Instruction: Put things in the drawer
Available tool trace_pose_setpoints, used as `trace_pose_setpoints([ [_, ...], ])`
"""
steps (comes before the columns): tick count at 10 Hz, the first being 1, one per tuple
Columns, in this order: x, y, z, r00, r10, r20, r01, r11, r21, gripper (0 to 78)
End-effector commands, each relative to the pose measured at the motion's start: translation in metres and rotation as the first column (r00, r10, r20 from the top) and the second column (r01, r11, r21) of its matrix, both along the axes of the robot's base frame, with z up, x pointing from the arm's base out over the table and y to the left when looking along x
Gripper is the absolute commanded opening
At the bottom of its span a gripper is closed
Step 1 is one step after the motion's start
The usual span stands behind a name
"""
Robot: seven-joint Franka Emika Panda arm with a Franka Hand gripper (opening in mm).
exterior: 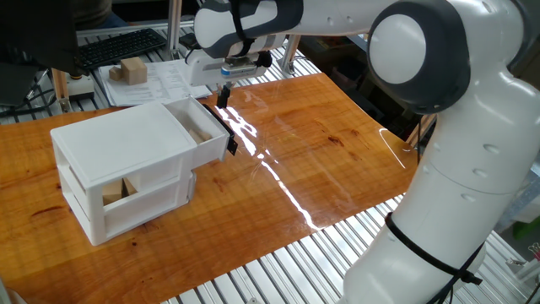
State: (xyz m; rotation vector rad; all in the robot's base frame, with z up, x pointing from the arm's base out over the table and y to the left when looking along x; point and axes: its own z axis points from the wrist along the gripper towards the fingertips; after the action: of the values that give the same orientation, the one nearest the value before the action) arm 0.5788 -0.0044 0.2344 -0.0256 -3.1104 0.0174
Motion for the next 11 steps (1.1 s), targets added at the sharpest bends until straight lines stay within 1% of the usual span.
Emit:
trace_pose_setpoints([
  [1,-0.003,0.005,0.001,1.0,-0.017,0.002,0.017,1.0,0.009,2.1],
  [5,-0.006,0.009,0.001,1.0,-0.025,0.002,0.025,1.0,0.013,2.1],
  [8,-0.01,0.015,0.003,0.999,-0.044,0.001,0.043,0.999,0.017,2.1],
  [11,-0.012,0.021,-0.001,0.999,-0.05,0.002,0.05,0.999,0.018,2.1],
])
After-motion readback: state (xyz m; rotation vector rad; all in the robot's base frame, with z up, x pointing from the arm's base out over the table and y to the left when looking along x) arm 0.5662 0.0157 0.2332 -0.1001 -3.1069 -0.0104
